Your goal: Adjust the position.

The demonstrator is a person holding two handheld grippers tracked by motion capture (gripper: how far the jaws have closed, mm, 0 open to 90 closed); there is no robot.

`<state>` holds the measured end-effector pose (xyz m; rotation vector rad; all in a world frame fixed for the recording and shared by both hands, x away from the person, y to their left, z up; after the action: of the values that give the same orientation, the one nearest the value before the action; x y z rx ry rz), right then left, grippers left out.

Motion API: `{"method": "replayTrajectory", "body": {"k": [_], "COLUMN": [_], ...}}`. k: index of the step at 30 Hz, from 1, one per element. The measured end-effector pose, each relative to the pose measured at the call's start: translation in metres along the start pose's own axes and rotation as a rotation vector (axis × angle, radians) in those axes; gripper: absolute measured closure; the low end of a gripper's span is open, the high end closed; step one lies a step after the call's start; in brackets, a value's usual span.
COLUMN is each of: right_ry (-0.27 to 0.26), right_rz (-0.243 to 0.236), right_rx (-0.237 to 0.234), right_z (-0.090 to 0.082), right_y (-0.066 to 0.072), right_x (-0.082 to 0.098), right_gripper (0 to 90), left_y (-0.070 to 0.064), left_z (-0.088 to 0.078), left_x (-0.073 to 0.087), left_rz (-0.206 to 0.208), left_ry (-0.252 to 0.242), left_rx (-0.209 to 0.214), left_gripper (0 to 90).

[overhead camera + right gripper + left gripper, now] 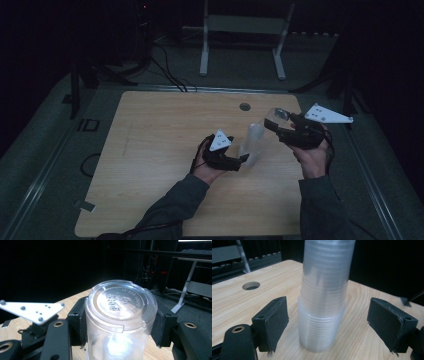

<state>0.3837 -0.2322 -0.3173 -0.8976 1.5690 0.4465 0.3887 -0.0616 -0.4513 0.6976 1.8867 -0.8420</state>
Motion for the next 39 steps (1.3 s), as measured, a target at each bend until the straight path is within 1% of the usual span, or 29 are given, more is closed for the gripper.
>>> {"method": "replayTrajectory", "body": {"k": [3,6,8,10,14,18,19,25,27,31,35,39], "right_ry": [0.001,-0.003,0.001,0.002,0.004,0.01,0.005,-0.007,-0.009,-0.016,-0.009,-0.007], "right_rz": [0.006,0.028,0.034,0.042,0.052,0.063,0.076,0.105,0.106,0.11,0.104,0.111], "right_rx": [0.002,0.005,0.012,0.014,0.011,0.011,0.01,0.02,0.026,0.029,0.027,0.022], "right_z": [-0.004,-0.009,-0.011,-0.013,-0.016,-0.018,-0.019,-0.025,-0.026,-0.029,-0.029,-0.03], "right_y": [0.002,0.002,0.003,0.004,0.006,0.009,0.011,0.013,0.012,0.012,0.014,0.017], "right_x": [0.004,0.008,0.011,0.012,0.016,0.022,0.023,0.029,0.03,0.03,0.031,0.034], "right_gripper": [40.6,40.6,40.6,40.6,40.6,40.5,40.5,40.5,40.5,40.5,40.5,40.6], "left_y": [-0.005,-0.01,-0.014,-0.018,-0.023,-0.026,-0.026,-0.031,-0.032,-0.032,-0.034,-0.037], "left_z": [-0.005,-0.009,-0.011,-0.014,-0.018,-0.022,-0.023,-0.028,-0.028,-0.029,-0.03,-0.032], "left_x": [-0.002,-0.004,-0.006,-0.008,-0.012,-0.015,-0.016,-0.019,-0.02,-0.021,-0.02,-0.022], "left_rz": [0.013,0.028,0.033,0.051,0.062,0.059,0.058,0.07,0.075,0.07,0.071,0.079], "left_ry": [-0.017,-0.024,-0.023,-0.027,-0.037,-0.049,-0.052,-0.063,-0.066,-0.07,-0.074,-0.08], "left_rx": [0.011,0.023,0.041,0.046,0.061,0.07,0.073,0.084,0.084,0.084,0.087,0.091], "left_gripper": [17.6,17.8,17.8,17.8,17.8,17.8,17.8,17.7,17.7,17.7,17.7,17.7]}}
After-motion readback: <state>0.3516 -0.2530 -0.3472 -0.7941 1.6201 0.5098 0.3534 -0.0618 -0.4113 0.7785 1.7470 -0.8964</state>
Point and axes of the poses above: each handheld gripper's, and its own axes: z roughly forward along the jaws, x roughly out of its underside, y roughly to its left, the point moved 6 cm from there along z, roughly forward along the jaws, and after that the axes turned 13 degrees about -z, right-handed, at the moved point
